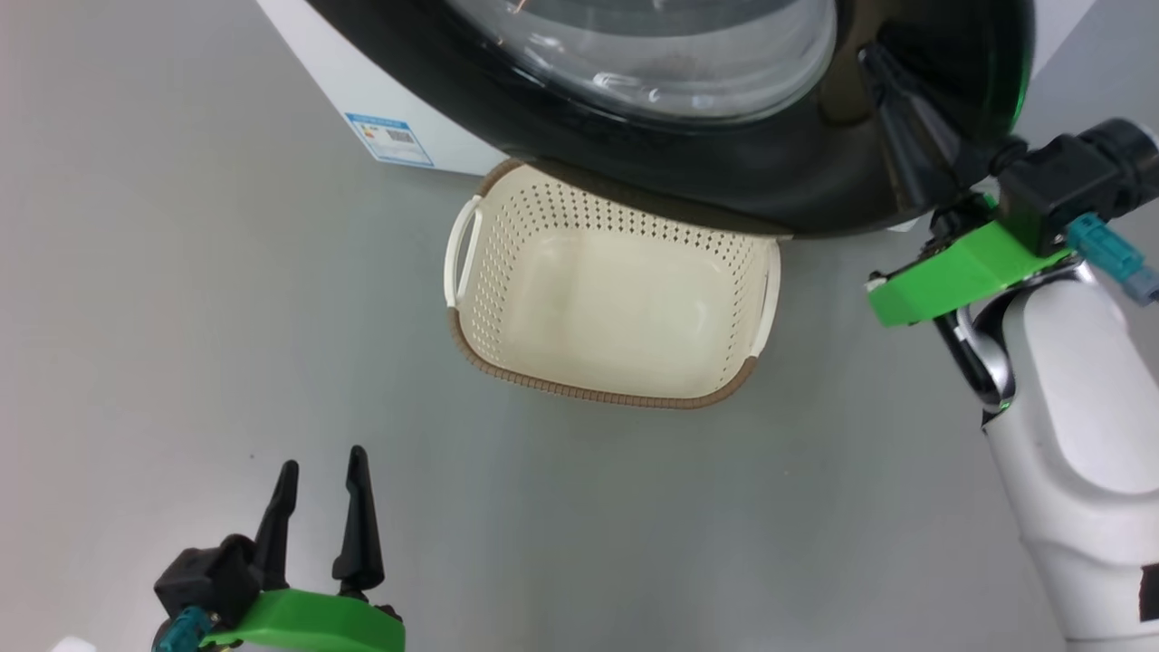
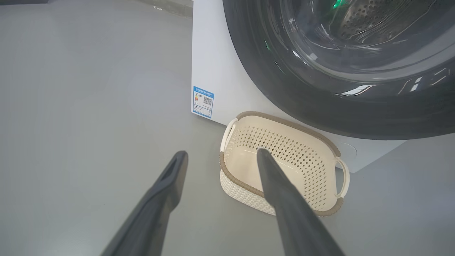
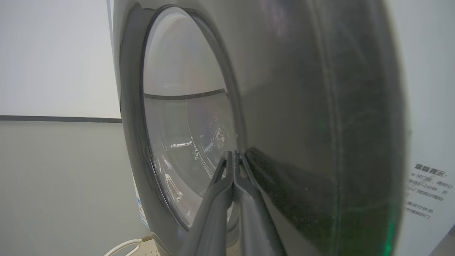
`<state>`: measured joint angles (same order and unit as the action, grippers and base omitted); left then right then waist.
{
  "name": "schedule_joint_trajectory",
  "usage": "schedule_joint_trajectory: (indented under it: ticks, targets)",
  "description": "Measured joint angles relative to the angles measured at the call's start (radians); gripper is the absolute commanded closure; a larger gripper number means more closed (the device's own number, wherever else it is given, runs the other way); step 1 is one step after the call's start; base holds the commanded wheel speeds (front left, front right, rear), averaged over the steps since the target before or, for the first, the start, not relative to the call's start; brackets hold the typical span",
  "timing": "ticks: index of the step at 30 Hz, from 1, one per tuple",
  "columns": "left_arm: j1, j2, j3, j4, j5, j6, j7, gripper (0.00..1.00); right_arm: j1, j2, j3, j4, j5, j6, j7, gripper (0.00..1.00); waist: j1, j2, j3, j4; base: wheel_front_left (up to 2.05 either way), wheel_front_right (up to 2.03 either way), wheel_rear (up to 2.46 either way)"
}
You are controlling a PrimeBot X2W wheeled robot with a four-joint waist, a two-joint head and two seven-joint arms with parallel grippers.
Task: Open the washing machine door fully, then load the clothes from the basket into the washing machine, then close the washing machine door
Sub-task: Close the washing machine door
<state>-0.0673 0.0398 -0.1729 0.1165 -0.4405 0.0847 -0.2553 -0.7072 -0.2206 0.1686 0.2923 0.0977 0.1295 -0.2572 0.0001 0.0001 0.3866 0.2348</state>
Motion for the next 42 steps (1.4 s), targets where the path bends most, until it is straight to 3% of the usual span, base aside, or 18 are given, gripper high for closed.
schedule_joint_trajectory:
  ticks: [25, 34, 42]
  targets:
    - [-0.026, -0.003, -0.058, -0.046, -0.004, 0.009, 0.0, 0.0, -0.331, -0.123, -0.053, 0.151, -0.076, 0.01, 0.0, 1.0, 0.0, 0.0, 0.119, 0.069, 0.0, 0.0, 0.0]
    - [-0.024, -0.003, -0.074, -0.042, -0.005, 0.014, 0.0, 0.0, -0.364, -0.127, -0.059, 0.252, -0.13, 0.01, -0.006, 1.0, -0.0001, 0.0, 0.085, 0.087, 0.0, 0.0, 0.0]
    - [-0.023, -0.003, -0.053, -0.034, -0.005, 0.013, 0.0, 0.0, -0.287, -0.123, -0.104, 0.192, -0.099, 0.008, -0.006, 1.0, -0.0001, 0.0, 0.024, 0.078, 0.0, 0.0, 0.0]
